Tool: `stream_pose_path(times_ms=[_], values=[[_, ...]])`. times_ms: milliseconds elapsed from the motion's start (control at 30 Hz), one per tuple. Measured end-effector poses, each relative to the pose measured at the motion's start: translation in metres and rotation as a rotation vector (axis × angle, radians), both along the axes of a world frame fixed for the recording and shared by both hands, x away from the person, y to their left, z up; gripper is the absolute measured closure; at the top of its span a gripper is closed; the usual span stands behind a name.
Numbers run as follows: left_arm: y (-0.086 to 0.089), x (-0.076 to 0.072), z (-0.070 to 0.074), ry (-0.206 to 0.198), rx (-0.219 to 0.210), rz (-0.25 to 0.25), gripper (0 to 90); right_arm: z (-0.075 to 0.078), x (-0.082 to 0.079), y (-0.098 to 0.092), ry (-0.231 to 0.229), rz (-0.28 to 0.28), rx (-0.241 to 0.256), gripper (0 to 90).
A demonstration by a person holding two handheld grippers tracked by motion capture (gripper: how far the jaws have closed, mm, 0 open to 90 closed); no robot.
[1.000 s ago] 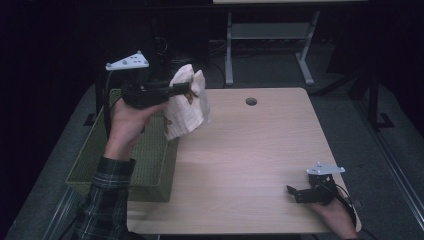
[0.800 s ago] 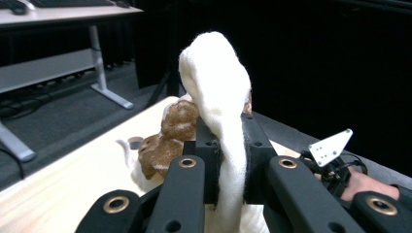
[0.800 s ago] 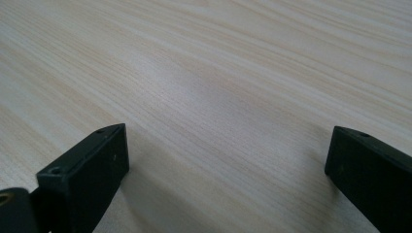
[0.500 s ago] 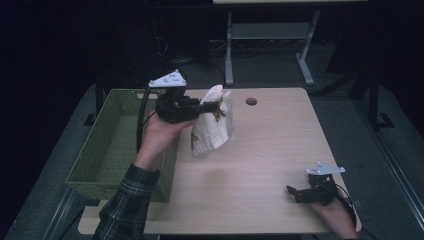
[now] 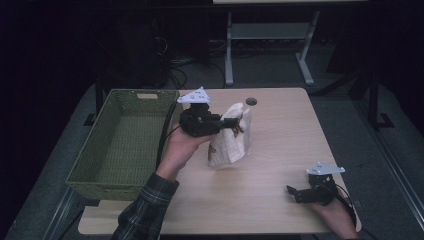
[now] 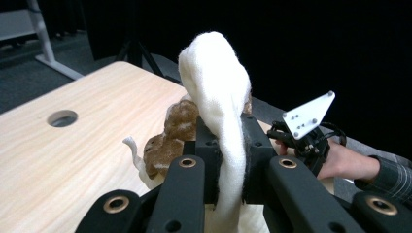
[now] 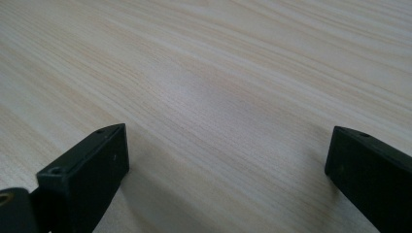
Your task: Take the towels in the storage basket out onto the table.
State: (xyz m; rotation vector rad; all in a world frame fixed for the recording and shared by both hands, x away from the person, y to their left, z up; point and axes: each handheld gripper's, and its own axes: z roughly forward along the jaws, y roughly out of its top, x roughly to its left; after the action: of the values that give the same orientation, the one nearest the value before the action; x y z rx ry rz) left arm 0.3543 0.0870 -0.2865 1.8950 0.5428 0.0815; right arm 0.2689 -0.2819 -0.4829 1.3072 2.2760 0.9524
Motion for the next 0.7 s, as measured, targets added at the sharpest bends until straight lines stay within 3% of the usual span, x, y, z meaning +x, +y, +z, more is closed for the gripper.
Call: stream_pose_path(times_ms=[367,700], values=[[-0.030,0.003,-0.030,0.019,0.051,-0.036,80.9,0.000,0.000,0.000,0.000,0.000,0.000,1.6],[-0.060,0.007,-0.076,0.018,0.129,-0.062,80.7,0.000,0.000,0.000,0.000,-0.001,0.002,1.7]])
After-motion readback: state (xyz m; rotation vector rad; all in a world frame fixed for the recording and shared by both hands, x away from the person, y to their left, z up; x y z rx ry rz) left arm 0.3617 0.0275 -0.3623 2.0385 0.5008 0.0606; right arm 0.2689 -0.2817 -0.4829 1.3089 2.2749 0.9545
